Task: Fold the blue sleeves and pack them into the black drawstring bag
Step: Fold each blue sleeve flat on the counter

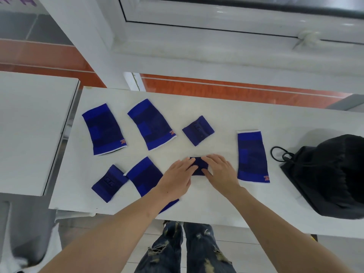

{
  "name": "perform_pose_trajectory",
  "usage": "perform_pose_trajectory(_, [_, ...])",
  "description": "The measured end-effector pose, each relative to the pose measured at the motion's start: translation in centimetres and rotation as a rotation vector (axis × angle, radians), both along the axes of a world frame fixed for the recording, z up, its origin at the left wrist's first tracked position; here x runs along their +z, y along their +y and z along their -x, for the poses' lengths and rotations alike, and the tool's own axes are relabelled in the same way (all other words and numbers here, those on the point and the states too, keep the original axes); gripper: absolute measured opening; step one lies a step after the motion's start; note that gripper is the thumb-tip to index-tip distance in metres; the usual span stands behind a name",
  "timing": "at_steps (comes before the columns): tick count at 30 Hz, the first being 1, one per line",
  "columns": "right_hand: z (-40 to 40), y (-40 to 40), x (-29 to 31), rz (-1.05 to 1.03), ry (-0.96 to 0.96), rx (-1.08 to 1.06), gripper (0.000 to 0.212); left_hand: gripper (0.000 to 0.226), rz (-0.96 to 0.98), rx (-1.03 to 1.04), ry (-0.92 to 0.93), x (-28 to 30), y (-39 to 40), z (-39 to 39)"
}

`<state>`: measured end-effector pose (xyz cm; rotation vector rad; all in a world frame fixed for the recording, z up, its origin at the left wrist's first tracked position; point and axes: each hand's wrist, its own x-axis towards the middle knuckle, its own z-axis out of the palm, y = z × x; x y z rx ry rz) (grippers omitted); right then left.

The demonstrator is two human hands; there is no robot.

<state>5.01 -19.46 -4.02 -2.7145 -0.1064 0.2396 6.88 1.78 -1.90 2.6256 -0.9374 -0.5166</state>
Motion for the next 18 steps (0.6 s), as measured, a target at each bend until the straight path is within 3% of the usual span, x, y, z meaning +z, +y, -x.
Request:
perform_pose_trajectory(5, [-2.8,-0.5,0.9,-0.077,-0.135,-0.068,0.02,0.044,0.074,0.325,0.001,0.9,-1.4,-0.9])
perform_pose_trajectory(8, [-6.1,-0.9,1.3,-0.108,-0.151,-0.031,0.018,0.043,0.067,0.413,0.003,1.1,-1.9,-1.9])
perform_pose_trajectory(14, [-13.2,0.0,2.1,0.092,0.089,0.224,0.064,0.049,0.007,0.556,0.041,1.5,-2.1,-2.7])
perform_pose_trajectory(18, [-14.6,0.5,1.3,0.21,0.13,0.362,0.074,0.045,-0.033,0.604,0.066,1.6,-1.6,-2.2])
